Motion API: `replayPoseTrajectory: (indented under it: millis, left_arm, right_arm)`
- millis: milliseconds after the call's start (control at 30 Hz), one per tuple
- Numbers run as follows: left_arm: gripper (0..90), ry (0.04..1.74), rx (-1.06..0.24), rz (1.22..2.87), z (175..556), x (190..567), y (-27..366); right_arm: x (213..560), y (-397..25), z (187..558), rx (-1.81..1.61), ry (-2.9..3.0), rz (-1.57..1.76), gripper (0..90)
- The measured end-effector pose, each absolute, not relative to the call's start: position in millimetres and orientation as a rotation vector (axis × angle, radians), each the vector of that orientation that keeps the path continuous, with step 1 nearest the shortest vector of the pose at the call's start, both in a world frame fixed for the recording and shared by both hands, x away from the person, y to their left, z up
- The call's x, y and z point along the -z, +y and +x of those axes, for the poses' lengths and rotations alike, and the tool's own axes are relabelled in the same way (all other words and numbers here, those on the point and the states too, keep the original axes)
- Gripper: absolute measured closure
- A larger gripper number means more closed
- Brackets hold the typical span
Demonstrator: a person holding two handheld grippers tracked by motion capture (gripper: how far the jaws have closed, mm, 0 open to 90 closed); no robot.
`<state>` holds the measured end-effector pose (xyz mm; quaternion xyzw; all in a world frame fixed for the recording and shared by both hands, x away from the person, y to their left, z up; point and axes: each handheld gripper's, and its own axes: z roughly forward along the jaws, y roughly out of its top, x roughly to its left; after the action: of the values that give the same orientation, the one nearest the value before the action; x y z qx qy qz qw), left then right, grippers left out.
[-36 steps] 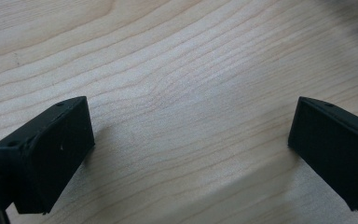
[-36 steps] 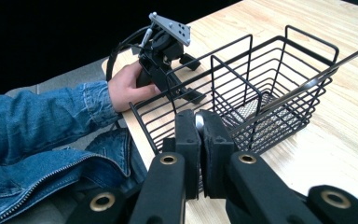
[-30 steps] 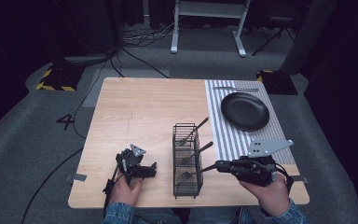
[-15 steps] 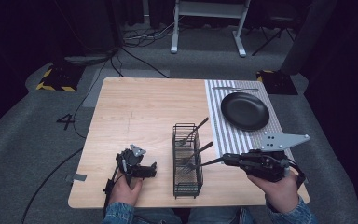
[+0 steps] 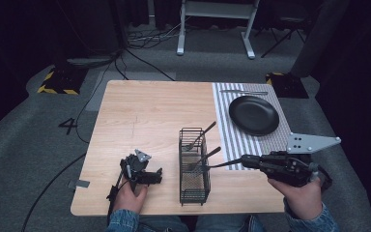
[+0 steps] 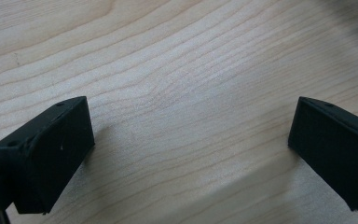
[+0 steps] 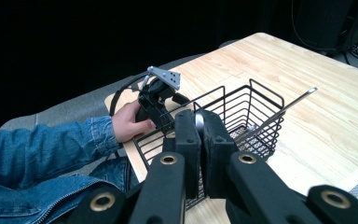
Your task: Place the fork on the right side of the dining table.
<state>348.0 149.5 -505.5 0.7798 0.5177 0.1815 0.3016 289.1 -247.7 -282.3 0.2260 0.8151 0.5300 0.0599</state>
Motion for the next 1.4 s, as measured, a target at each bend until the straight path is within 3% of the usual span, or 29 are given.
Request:
replayPoseTrajectory:
  millis: [1400]
  left_arm:
    - [0.2, 1.374, -0.481, 2.066, 348, 506, 149]
  right_arm:
    - [246, -349, 297, -1.617, 2.161, 0.923, 87.0]
